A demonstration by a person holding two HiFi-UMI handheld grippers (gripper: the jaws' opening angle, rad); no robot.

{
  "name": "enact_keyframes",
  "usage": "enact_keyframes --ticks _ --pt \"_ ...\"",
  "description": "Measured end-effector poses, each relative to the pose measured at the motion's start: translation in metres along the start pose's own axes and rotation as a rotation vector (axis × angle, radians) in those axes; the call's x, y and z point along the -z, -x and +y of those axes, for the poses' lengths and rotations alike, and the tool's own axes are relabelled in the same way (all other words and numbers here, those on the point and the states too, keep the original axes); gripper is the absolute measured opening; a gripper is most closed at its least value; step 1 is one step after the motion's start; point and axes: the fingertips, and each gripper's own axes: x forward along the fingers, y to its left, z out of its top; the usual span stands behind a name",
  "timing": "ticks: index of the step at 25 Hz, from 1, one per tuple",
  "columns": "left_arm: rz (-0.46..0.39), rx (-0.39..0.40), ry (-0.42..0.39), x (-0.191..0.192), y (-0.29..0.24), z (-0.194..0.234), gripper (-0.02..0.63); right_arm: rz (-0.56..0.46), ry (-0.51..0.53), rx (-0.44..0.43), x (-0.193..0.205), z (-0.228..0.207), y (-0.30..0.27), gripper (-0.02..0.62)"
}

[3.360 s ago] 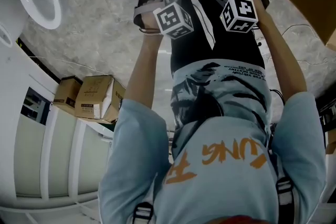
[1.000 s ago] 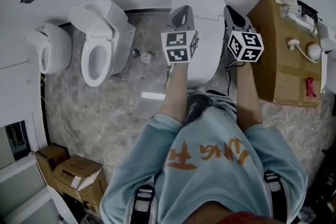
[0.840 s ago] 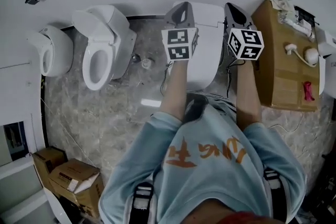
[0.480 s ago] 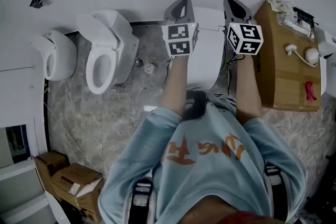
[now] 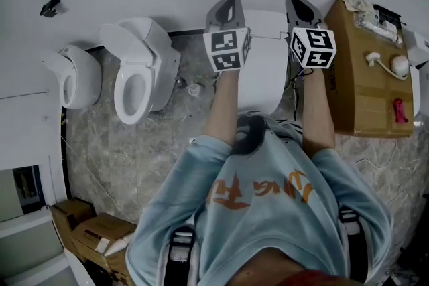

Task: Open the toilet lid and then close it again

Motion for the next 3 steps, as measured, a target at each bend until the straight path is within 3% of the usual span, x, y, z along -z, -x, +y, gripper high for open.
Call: enact_keyframes --ticks 3 --pt "-0.002 0.004 -0.002 -0.0026 -0.0001 -0.0011 0.026 -0.003 0.005 0.0 -0.0034 -0.0002 0.0004 0.014"
